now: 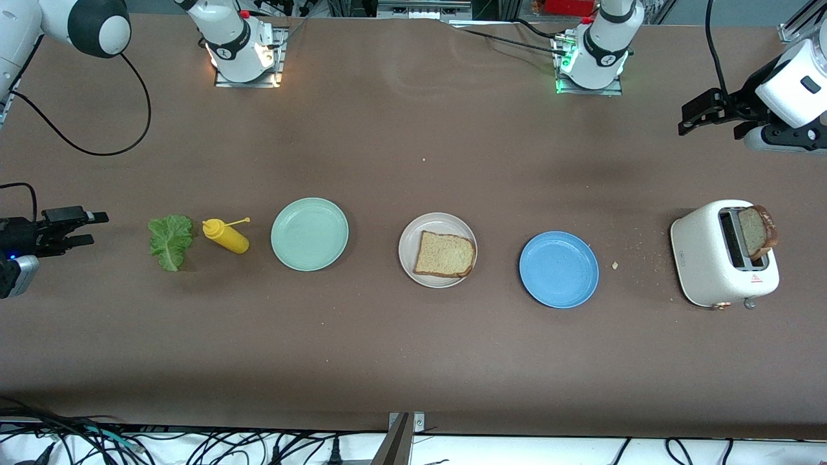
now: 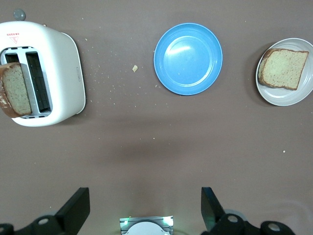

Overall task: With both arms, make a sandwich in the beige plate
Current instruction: 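Open the right gripper and withdraw it from the mustard bottle, then reach the right gripper down to the green lettuce leaf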

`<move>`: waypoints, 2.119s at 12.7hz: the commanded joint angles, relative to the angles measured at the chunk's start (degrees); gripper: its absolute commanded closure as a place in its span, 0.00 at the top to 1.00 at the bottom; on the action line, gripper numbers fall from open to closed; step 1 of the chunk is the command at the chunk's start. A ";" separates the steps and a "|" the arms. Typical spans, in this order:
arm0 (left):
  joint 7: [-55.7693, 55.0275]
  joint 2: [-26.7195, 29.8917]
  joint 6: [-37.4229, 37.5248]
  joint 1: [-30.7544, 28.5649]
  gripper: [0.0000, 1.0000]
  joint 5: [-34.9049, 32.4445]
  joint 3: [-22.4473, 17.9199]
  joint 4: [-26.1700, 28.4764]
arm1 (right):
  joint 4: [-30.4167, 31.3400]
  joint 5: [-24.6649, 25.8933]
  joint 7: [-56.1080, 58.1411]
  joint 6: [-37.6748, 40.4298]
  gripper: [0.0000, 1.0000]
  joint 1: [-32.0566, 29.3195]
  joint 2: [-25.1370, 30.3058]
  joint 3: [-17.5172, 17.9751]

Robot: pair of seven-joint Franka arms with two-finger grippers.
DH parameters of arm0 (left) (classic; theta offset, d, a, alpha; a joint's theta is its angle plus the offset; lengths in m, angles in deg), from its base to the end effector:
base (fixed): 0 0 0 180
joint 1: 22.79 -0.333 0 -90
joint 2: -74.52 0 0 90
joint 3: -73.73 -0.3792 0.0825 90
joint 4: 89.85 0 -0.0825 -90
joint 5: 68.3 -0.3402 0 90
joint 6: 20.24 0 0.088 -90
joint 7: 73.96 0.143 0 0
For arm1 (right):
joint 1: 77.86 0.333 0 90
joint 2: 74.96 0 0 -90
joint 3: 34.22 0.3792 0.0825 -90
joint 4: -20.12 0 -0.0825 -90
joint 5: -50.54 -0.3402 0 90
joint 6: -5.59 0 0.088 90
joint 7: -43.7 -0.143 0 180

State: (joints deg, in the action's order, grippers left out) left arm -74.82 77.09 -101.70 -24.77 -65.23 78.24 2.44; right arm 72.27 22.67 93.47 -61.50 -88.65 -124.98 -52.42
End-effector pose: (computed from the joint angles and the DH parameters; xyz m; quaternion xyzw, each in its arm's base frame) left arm 0.4709 -0.0302 0.6456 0.9970 -0.0164 -0.0728 0.0228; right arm 0.6674 -0.1827 0.3707 -0.9268 -0.2142 0.1529 0.2680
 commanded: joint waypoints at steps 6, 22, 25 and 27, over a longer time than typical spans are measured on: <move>-0.10 -0.20 0.25 -0.22 1.00 -0.86 0.15 -0.80 | -0.03 11.86 -13.19 -8.65 1.00 4.02 0.44 0.27; -0.02 -0.20 0.25 -0.22 1.00 -0.86 0.15 -0.80 | 27.53 28.74 -39.03 -37.12 1.00 9.30 12.73 6.33; -0.02 -0.20 0.25 -0.22 1.00 -0.86 0.15 -0.80 | 37.64 29.10 -41.77 -44.84 1.00 9.38 17.48 6.51; -0.02 -0.20 0.25 -0.22 1.00 -0.86 0.15 -0.80 | 44.50 29.19 -42.22 -50.91 1.00 9.30 20.29 6.69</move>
State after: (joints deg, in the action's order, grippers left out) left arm -74.82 77.08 -101.70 -24.77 -65.23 78.24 2.44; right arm 106.12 50.34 52.80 -106.25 -79.23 -110.86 -46.71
